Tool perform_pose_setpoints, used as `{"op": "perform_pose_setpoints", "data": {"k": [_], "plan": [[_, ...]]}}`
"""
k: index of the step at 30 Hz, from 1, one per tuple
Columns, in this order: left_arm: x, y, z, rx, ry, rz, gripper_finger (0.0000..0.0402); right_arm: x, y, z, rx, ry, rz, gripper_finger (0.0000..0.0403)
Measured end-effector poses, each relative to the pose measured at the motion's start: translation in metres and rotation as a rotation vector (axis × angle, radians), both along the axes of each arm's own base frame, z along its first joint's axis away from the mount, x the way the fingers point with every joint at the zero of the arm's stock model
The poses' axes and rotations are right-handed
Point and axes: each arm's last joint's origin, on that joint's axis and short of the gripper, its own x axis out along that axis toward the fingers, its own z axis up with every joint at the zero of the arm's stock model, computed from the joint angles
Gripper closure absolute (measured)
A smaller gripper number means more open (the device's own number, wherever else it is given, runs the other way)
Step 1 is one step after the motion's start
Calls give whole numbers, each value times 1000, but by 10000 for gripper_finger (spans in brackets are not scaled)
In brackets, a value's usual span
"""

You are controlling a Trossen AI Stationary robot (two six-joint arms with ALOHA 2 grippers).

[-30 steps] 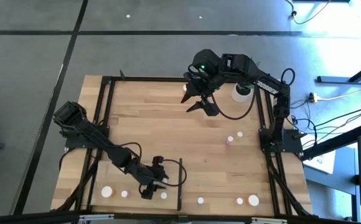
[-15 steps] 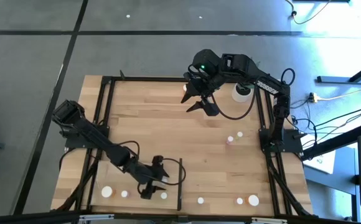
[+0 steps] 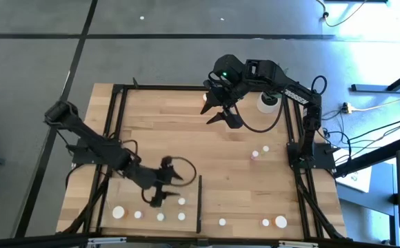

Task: Pick and place medicine bottles onto shelf by color
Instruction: Put the top orange pill bottle on the shelf aligned with the other orange pill bottle

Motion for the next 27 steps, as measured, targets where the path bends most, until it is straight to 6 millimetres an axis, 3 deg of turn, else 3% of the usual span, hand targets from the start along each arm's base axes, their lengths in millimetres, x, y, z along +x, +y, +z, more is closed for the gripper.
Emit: {"op": "perform_pose_setpoints", "data": {"k": [7,17,27], "plan": [[-20,43,15,54,76,194,137,0,0,0,0,0,0,205],[-39,105,21,100,219,448,137,0,0,0,0,-1,0,205],[-40,149,19,193,305,519,137,-1,-5,-1,4,25,-57,205]]}}
